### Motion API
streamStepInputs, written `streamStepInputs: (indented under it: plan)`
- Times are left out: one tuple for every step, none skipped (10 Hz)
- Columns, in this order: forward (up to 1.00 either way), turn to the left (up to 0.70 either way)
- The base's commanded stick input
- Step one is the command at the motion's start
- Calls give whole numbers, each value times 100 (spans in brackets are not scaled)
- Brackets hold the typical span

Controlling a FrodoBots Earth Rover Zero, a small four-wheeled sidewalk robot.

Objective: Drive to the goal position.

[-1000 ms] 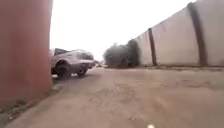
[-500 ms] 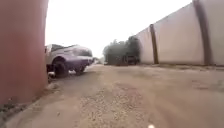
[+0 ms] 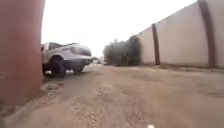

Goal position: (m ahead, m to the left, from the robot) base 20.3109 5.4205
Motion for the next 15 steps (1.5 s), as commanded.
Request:
streamStepInputs:
  plan:
    - [50, 0]
    - [50, 0]
    - [50, 0]
    - [50, 0]
    - [50, 0]
    - [50, 0]
    - [50, 0]
    - [50, 0]
    - [50, 0]
    - [50, 0]
    - [50, 0]
    - [50, 0]
    - [50, 0]
    - [50, 0]
    - [50, 0]
